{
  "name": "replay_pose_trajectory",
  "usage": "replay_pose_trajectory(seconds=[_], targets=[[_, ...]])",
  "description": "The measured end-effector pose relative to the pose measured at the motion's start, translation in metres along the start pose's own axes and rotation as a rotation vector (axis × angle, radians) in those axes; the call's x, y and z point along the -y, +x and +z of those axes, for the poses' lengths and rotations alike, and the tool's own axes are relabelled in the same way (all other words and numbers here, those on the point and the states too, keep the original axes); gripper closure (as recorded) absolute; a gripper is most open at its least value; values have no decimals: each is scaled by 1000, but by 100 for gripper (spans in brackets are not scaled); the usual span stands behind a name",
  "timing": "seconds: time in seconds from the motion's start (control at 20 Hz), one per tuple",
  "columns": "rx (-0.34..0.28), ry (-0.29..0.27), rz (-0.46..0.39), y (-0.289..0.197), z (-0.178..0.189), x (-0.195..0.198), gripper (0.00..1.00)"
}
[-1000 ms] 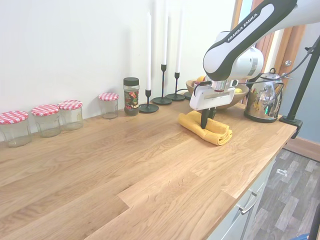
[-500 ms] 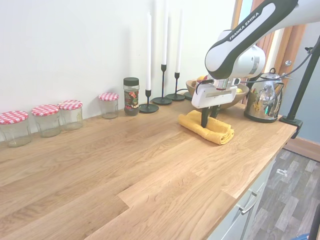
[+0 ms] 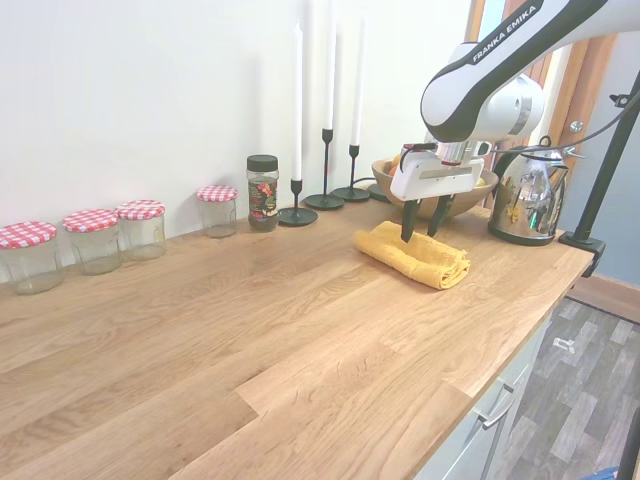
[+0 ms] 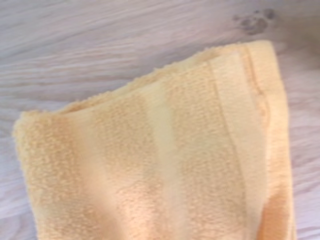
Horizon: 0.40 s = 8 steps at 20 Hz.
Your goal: Wipe the counter
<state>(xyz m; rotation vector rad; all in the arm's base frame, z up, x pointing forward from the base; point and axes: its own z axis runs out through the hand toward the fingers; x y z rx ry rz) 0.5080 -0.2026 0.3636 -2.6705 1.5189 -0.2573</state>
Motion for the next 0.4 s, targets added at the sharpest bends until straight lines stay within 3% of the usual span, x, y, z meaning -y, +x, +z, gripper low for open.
replay_pose_trajectory(seconds=[0.4], targets=[[-6,12,8,-1,-11,-12,0]])
